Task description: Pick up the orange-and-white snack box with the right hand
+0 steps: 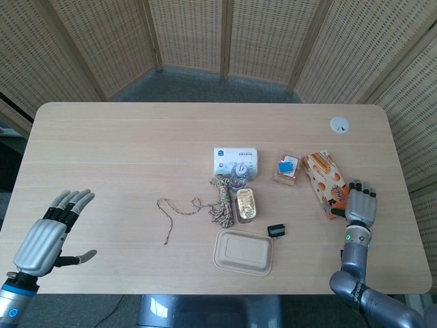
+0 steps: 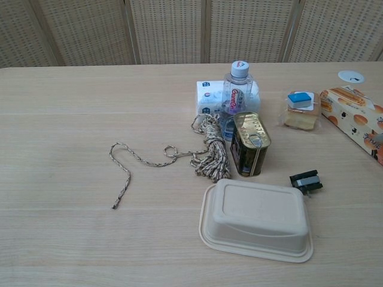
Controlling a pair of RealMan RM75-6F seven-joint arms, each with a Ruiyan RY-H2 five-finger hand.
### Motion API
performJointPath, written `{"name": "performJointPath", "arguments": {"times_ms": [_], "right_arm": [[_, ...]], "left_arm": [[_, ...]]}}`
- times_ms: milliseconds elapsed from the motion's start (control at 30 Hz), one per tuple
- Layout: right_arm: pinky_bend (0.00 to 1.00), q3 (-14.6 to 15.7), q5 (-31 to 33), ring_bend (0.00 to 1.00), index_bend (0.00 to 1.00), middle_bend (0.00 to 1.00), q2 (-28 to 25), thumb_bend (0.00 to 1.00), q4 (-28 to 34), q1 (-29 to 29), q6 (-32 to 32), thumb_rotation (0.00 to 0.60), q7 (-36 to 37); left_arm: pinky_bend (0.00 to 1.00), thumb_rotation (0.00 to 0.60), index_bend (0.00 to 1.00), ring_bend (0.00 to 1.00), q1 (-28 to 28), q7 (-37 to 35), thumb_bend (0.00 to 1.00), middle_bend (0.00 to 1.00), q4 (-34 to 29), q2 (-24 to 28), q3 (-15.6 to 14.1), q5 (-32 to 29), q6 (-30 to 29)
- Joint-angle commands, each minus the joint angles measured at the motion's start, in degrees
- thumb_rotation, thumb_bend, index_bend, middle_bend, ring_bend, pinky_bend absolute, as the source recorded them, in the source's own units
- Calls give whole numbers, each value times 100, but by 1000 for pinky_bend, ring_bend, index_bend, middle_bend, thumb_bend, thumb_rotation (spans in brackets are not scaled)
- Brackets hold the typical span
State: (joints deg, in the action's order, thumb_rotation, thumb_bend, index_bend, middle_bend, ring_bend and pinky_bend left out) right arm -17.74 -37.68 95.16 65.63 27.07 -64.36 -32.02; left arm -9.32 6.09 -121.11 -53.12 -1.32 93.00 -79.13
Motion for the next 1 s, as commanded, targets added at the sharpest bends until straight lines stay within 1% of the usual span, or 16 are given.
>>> {"name": "performJointPath", "arguments": {"times_ms": [33, 167, 300, 400, 533, 667, 800, 1000], "right_arm": [[0, -21, -3, 0, 0, 0, 84, 42, -372, 54, 211, 333, 119], [0, -52, -39, 0, 0, 0, 111, 42, -843, 74, 488, 336, 328], [0, -85, -28, 0, 0, 0, 51, 41, -1103, 69, 685, 336, 419], [0, -117, -35, 0, 0, 0, -48, 42, -1074, 26, 754, 332, 510], [0, -76, -149, 0, 0, 0, -227, 42, -841, -35, 906, 336, 661], [0, -17, -159, 0, 0, 0, -393, 42, -692, 17, 1260, 333, 671], [0, 5, -39, 0, 0, 0, -436, 42, -725, 160, 1566, 336, 568], [0, 1, 149, 0, 0, 0, -381, 43, -958, 450, 1899, 337, 408]], "left_arm": [[0, 600, 0, 0, 3, 35, 153, 0, -29, 7, 4, -5, -6], [0, 600, 0, 0, 0, 101, 153, 0, -80, 17, -1, -21, 18], [0, 600, 0, 0, 2, 166, 152, 0, -123, 22, 11, -43, 12], [0, 600, 0, 0, 1, 205, 151, 0, -150, -3, 24, -61, 8], [0, 600, 0, 0, -34, 218, 152, 0, -153, -16, 14, -46, 80], [0, 600, 0, 0, -36, 224, 153, 0, -167, -5, 13, -28, 77], [0, 600, 0, 0, 20, 216, 151, 0, -170, 27, -4, -1, -10], [0, 600, 0, 0, 86, 196, 152, 0, -152, 69, -40, 8, -77]]}}
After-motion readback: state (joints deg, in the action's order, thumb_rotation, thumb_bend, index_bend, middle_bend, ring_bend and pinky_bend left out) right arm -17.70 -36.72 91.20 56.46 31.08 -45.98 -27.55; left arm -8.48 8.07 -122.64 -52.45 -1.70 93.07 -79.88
